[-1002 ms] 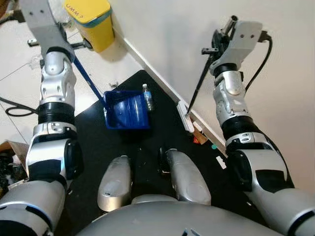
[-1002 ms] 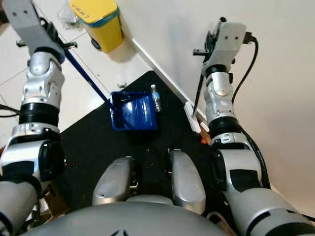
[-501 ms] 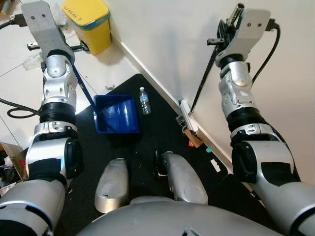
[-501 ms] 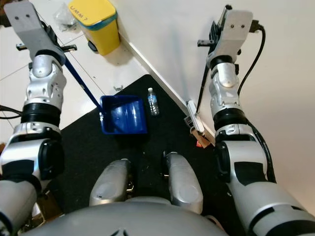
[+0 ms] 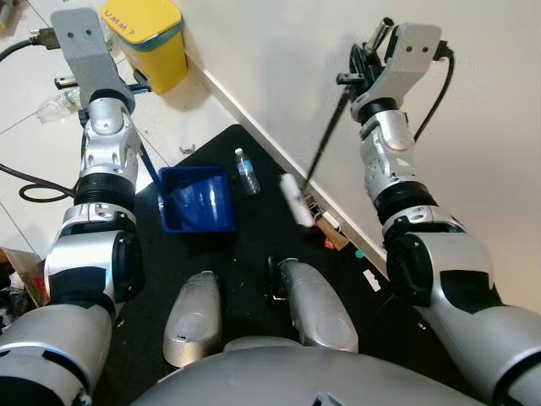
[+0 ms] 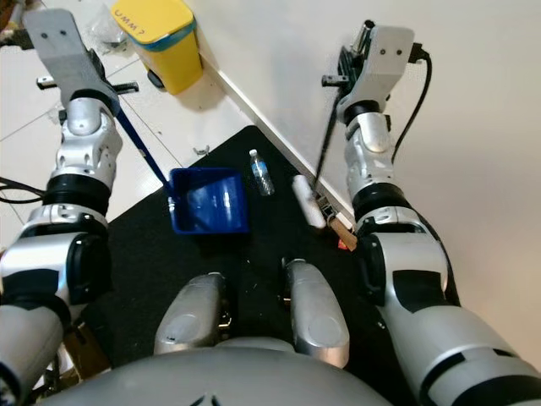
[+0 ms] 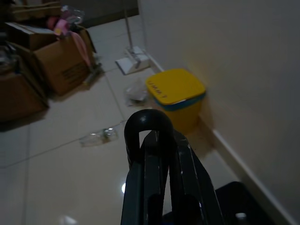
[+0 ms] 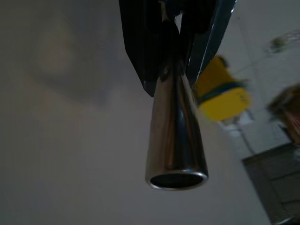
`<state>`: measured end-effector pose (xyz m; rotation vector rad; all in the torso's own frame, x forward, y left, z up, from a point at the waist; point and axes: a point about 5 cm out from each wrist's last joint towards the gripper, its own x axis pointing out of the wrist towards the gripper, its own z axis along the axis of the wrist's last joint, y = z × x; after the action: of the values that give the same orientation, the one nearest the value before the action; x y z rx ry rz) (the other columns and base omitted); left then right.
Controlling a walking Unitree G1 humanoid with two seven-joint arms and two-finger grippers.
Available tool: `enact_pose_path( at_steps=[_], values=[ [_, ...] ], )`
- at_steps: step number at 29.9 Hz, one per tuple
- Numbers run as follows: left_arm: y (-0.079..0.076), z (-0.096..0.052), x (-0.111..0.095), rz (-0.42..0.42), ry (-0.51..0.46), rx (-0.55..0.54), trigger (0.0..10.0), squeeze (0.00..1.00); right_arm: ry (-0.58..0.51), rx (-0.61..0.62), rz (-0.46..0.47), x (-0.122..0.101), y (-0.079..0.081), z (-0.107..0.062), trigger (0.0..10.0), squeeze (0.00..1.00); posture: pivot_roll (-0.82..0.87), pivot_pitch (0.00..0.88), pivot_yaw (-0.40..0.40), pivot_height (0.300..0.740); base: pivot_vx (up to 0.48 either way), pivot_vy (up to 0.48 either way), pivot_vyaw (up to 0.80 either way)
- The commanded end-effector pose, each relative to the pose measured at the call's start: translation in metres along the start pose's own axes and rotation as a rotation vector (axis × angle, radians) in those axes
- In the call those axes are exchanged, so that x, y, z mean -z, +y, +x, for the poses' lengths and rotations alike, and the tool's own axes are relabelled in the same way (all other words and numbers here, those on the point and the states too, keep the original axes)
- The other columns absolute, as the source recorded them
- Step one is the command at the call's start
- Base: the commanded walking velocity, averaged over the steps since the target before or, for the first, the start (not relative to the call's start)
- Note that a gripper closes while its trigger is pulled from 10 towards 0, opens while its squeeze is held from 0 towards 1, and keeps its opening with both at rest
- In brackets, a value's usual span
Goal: Sweep floor
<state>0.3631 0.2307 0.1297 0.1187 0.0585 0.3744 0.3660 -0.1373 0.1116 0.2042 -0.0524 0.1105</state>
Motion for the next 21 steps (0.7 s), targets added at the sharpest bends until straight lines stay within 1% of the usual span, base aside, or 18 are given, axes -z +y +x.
enact_pose_path(
  at_steps=[1, 3, 5, 12, 19, 21],
  values=[
    [0.010, 0.003, -0.005, 0.030, -0.036, -0.025, 10.0, 0.00, 0.003, 0.005, -0.047, 0.000, -0.003, 0.000, 10.0, 0.00, 0.25, 0.116, -0.031, 0.740, 0.000, 0.000, 0.00],
    [0.010, 0.002, -0.003, 0.026, -0.035, -0.029, 10.0, 0.00, 0.001, 0.019, -0.104, 0.000, -0.005, -0.001, 10.0, 0.00, 0.26, 0.119, -0.035, 0.740, 0.000, 0.000, 0.00],
    [0.010, 0.001, -0.001, 0.022, -0.034, -0.031, 10.0, 0.00, -0.010, 0.028, -0.126, -0.002, -0.007, 0.000, 10.0, 0.00, 0.26, 0.119, -0.044, 0.740, 0.000, 0.000, 0.00],
    [0.007, -0.004, 0.003, 0.008, -0.042, -0.028, 10.0, 0.00, -0.056, 0.031, -0.137, -0.016, -0.012, 0.006, 10.0, 0.00, 0.26, 0.136, -0.056, 0.740, 0.000, 0.000, 0.00],
    [0.008, -0.005, 0.004, 0.001, -0.044, -0.022, 10.0, 0.00, -0.048, 0.028, -0.137, -0.015, -0.012, 0.006, 10.0, 0.00, 0.27, 0.147, -0.051, 0.740, 0.000, 0.000, 0.00],
    [0.007, -0.005, 0.003, -0.005, -0.051, -0.018, 10.0, 0.00, -0.045, 0.027, -0.136, -0.015, -0.012, 0.006, 10.0, 0.00, 0.28, 0.162, -0.043, 0.740, 0.000, 0.000, 0.00]
  ],
)
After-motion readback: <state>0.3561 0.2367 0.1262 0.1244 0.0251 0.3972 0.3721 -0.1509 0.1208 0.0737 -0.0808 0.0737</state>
